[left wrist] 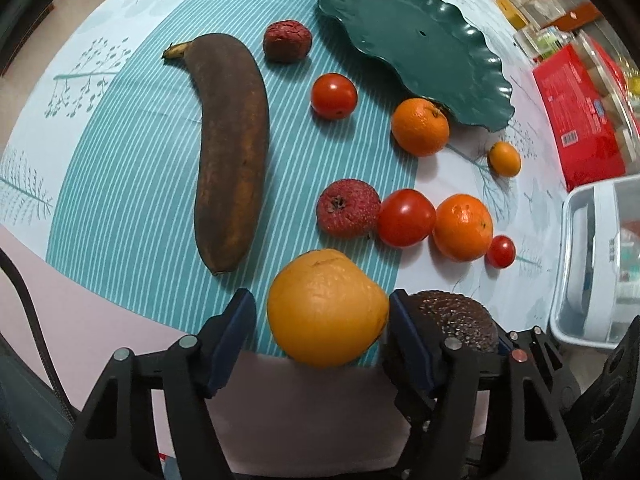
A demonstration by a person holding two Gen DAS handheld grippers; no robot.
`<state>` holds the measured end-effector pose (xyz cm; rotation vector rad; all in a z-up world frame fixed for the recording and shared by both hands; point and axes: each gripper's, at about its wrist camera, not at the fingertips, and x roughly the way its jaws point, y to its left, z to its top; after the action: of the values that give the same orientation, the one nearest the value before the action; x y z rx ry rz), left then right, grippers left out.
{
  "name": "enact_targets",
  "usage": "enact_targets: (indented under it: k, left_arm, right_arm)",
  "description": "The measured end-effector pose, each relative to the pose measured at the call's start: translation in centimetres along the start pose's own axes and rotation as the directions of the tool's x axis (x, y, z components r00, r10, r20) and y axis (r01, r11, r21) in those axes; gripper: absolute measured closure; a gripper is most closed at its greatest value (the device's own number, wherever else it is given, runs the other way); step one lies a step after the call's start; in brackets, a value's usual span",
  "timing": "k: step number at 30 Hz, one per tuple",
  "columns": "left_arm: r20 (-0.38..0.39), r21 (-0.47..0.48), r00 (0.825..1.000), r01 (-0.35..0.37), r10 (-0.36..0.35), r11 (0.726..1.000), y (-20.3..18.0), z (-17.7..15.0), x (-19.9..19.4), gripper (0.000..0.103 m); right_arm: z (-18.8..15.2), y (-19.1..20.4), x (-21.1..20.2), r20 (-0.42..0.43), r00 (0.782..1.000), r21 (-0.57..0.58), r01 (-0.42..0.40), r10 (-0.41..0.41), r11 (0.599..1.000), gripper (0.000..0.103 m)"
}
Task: Organize fruits
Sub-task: 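Grasp the grapefruit with the left tool while the right tool grasps the avocado, then place the grapefruit on the green plate while the right tool places the avocado there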
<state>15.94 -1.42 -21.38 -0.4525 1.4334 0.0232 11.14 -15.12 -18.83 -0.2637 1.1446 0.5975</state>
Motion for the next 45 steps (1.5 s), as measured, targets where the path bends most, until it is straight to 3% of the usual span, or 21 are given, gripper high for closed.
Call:
enact_targets:
  k: [3,12,25,35,45]
  left_arm:
    - [0.004,0.034,1.0,0.018,-0.018,0.999,-0.2,-0.1,-0.1,0.049]
    - [0.01,0.112,1.0,0.006,-0.007,0.994,0.2,-0.8,-1.0,0.051]
    - [0.124,0.255,0.991,0.014,-0.047,0.967,2.3,0.5,-8.4,0.051]
    - [0.209,0.283,0.974,0.025,-0.087,0.959,1.5,4.3,-12.7,0.051]
    - [0.272,0.266,0.958,0.015,-0.09,0.964,-1.5,9.7,-13.8,0.051]
  right_arm:
    - [-0.5,0.1,-0.4,-0.001,1.0,0.037,0.008,-0.008,0.999,0.041]
    - [-1.2,0.2,-0.9,0.0,1.0,0.176,0.026,-0.026,0.984,0.041]
    - [-0.7,3.5,-3.5,0.095,0.99,0.322,0.065,-0.101,0.944,0.041]
    - [4.0,2.7,-5.3,0.192,0.974,0.334,0.052,-0.122,0.941,0.041]
    - [9.5,-2.2,-5.7,0.245,0.963,0.334,0.022,-0.109,0.942,0.041]
